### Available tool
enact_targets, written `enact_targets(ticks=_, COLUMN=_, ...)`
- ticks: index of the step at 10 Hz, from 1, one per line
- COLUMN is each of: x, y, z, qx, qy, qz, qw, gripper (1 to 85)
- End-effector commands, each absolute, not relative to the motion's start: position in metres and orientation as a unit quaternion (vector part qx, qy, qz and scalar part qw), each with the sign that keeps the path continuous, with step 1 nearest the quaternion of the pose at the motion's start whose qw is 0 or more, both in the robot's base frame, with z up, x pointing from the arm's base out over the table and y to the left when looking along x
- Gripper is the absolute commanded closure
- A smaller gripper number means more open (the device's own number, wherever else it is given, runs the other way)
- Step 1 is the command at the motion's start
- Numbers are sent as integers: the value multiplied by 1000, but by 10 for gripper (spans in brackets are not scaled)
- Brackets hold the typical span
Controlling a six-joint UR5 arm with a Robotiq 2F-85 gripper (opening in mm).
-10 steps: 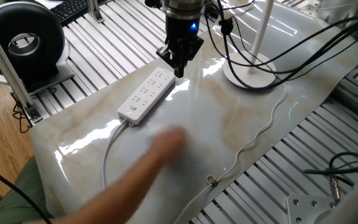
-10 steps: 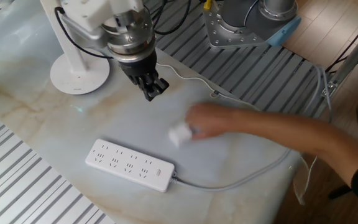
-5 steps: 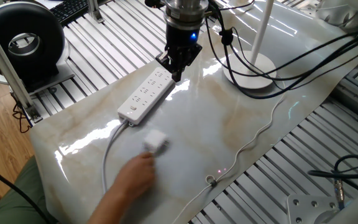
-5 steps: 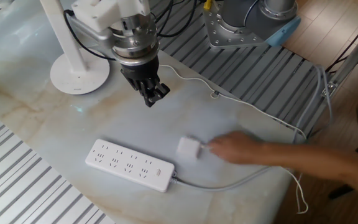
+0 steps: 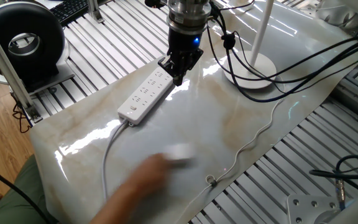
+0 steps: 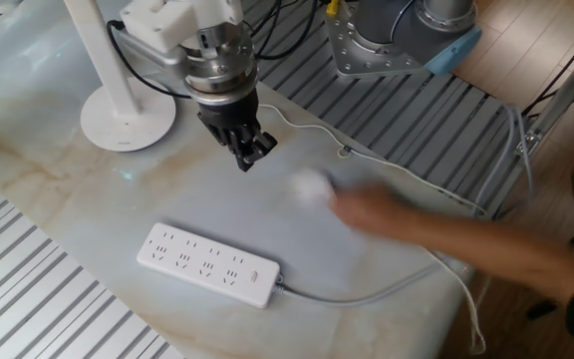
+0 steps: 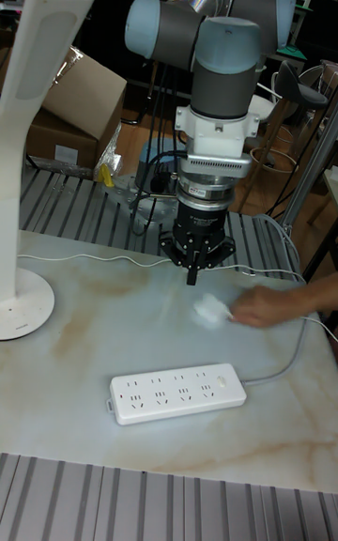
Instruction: Plug in the power cord of the desk lamp, turn on the socket, and light up the desk lamp
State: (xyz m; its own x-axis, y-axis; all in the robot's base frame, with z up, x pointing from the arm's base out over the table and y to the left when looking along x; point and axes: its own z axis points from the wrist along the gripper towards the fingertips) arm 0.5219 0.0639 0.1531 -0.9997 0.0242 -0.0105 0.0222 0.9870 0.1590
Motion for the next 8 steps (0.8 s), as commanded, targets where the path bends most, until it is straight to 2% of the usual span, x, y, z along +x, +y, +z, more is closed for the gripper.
enact_targets(ticks=1, x=526, y=63, z=153, qx=19, qy=996, qz=81, qw=15, gripper=847)
enact_targets(ticks=4, x=544, y=55, z=153, qx=7, qy=997, qz=65, qw=52, gripper=847)
enact_targets(ticks=6, x=529, y=60, z=153, qx=0, qy=997, qz=75, qw=24, gripper=847)
enact_targets(ticks=8, x=504, y=52, z=152, qx=-13, qy=998, qz=61, qw=-24, gripper=847)
